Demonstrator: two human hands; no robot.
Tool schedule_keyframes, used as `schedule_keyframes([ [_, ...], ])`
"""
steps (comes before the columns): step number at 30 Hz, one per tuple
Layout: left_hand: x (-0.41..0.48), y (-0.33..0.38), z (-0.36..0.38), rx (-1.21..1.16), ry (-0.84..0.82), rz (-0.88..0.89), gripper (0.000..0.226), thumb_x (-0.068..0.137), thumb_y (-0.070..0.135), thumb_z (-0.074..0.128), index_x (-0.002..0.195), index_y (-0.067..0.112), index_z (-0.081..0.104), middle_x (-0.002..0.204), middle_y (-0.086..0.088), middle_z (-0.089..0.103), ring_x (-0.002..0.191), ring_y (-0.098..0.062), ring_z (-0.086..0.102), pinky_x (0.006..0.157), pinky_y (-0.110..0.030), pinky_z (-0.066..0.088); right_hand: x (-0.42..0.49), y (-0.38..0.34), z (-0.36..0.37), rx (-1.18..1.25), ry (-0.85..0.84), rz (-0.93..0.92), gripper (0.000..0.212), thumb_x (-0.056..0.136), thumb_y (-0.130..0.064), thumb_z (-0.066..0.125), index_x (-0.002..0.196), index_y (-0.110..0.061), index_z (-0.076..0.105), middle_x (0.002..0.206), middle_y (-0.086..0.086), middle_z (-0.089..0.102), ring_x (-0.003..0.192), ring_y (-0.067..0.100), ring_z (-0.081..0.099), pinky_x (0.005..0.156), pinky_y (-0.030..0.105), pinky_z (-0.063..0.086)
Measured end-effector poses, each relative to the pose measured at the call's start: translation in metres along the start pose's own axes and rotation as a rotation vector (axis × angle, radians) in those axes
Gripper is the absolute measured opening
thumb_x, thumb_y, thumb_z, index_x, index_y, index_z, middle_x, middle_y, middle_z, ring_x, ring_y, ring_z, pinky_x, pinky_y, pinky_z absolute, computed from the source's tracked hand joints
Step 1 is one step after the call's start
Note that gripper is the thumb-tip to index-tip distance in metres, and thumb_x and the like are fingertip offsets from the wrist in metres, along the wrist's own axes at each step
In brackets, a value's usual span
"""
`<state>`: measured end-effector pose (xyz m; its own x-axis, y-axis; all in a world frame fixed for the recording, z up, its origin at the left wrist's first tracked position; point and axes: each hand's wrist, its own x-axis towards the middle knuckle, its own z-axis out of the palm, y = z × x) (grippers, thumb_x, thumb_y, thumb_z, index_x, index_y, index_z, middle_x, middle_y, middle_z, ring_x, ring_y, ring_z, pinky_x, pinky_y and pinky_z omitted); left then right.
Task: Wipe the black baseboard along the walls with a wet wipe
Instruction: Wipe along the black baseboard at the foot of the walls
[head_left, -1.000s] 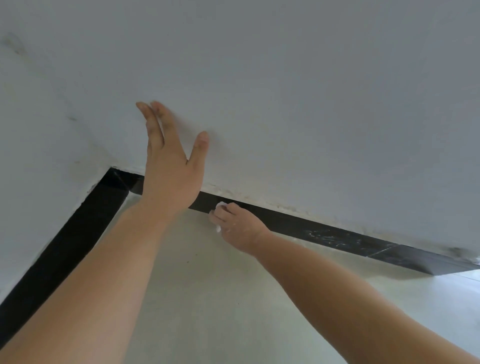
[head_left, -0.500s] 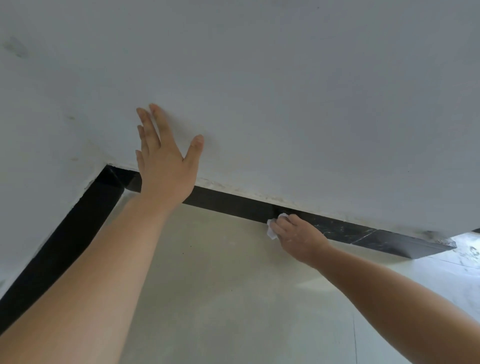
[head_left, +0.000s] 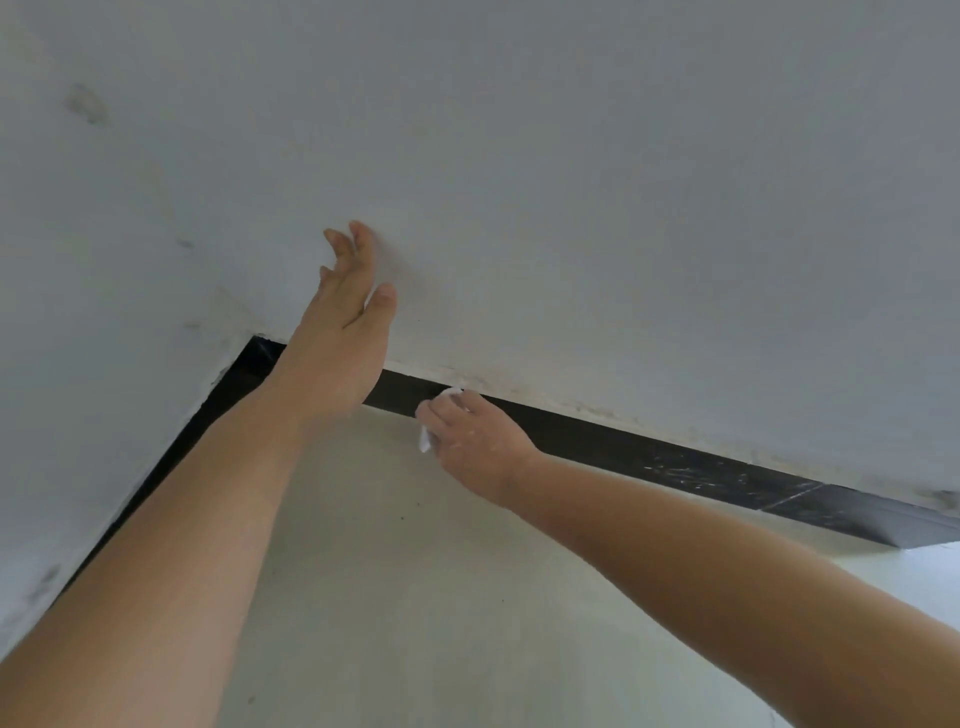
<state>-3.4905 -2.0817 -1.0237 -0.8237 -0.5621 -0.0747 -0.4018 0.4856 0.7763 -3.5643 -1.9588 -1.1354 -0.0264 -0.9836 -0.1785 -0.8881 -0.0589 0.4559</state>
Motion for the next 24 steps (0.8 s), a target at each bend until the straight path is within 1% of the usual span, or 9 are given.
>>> schedule_keyframes([
  [3,-0.002,-0.002,-0.001,-0.067,-0.020,0.015,0.055,0.104,0.029,0.020,0.148,0.042,-0.010,0.155,0.022,-0.018,0.145,-0.004,-0.006,0.112,-0.023,-0.003,0.026,0.003,-0.001,-0.140,0.011,-0.047,0.032,0.094,-0.017,0.047,0.125,-0.017,0.058,0.141,0.007,0.035,0.131,0.028,0.033,0.102,0.035,0.032],
  [7,0.000,-0.007,0.003,-0.114,0.002,0.035,0.059,0.103,0.028,0.024,0.146,0.044,-0.013,0.153,0.023,-0.021,0.145,-0.005,-0.006,0.120,-0.034,-0.001,0.017,0.003,0.018,-0.147,-0.120,-0.114,0.038,0.100,-0.012,0.031,0.131,-0.007,0.052,0.151,0.016,0.023,0.138,0.032,0.023,0.108,0.038,0.027],
  [12,0.001,-0.014,0.008,-0.091,0.027,0.081,0.062,0.102,0.028,0.026,0.146,0.041,-0.016,0.153,0.019,-0.024,0.145,-0.006,-0.011,0.120,-0.036,0.000,-0.036,0.003,0.058,-0.064,-0.212,-0.048,0.039,0.097,-0.015,0.040,0.134,-0.005,0.051,0.152,0.020,0.024,0.139,0.034,0.024,0.110,0.042,0.026],
  [14,0.002,-0.013,0.013,-0.077,0.055,0.102,0.065,0.102,0.026,0.029,0.146,0.038,-0.018,0.154,0.015,-0.025,0.145,-0.008,-0.012,0.119,-0.036,0.000,-0.064,0.008,0.062,-0.065,-0.204,0.027,0.040,0.092,-0.021,0.052,0.128,-0.006,0.059,0.145,0.016,0.042,0.131,0.030,0.041,0.104,0.039,0.037],
  [16,0.003,-0.011,0.019,-0.057,0.092,0.104,0.068,0.101,0.024,0.031,0.147,0.034,-0.019,0.154,0.011,-0.027,0.145,-0.012,-0.012,0.119,-0.038,0.000,-0.087,0.013,0.064,-0.027,-0.232,0.101,0.040,0.075,-0.030,0.071,0.110,-0.012,0.073,0.125,0.009,0.061,0.112,0.025,0.058,0.089,0.033,0.049],
  [18,0.003,-0.007,0.026,-0.040,0.138,0.088,0.071,0.101,0.023,0.034,0.147,0.030,-0.019,0.154,0.008,-0.027,0.146,-0.016,-0.012,0.119,-0.040,0.001,-0.107,0.016,0.067,-0.028,-0.269,0.165,0.041,0.058,-0.032,0.083,0.094,-0.013,0.079,0.112,0.012,0.060,0.100,0.028,0.057,0.077,0.032,0.052],
  [20,0.002,-0.002,0.033,-0.041,0.200,0.061,0.074,0.100,0.022,0.037,0.148,0.029,-0.019,0.155,0.007,-0.025,0.146,-0.020,-0.011,0.119,-0.040,-0.002,-0.124,0.018,0.067,-0.034,-0.300,0.231,0.041,0.054,-0.029,0.085,0.089,-0.010,0.079,0.108,0.015,0.054,0.096,0.031,0.047,0.074,0.033,0.051],
  [22,-0.001,0.004,0.043,-0.055,0.252,0.045,0.079,0.098,0.021,0.041,0.148,0.027,-0.018,0.156,0.005,-0.025,0.146,-0.022,-0.012,0.116,-0.038,-0.004,-0.136,0.016,0.065,-0.018,-0.339,0.255,0.040,0.068,-0.022,0.077,0.103,-0.003,0.073,0.112,0.017,0.057,0.103,0.035,0.045,0.085,0.039,0.047],
  [24,-0.006,0.012,0.061,-0.081,0.221,0.022,0.087,0.096,0.026,0.048,0.147,0.026,-0.022,0.152,0.000,-0.033,0.145,-0.023,-0.015,0.117,-0.040,-0.002,-0.143,0.007,0.068,0.007,-0.405,0.242,0.041,0.087,-0.010,0.056,0.126,-0.001,0.056,0.123,0.021,0.046,0.114,0.037,0.039,0.101,0.047,0.033],
])
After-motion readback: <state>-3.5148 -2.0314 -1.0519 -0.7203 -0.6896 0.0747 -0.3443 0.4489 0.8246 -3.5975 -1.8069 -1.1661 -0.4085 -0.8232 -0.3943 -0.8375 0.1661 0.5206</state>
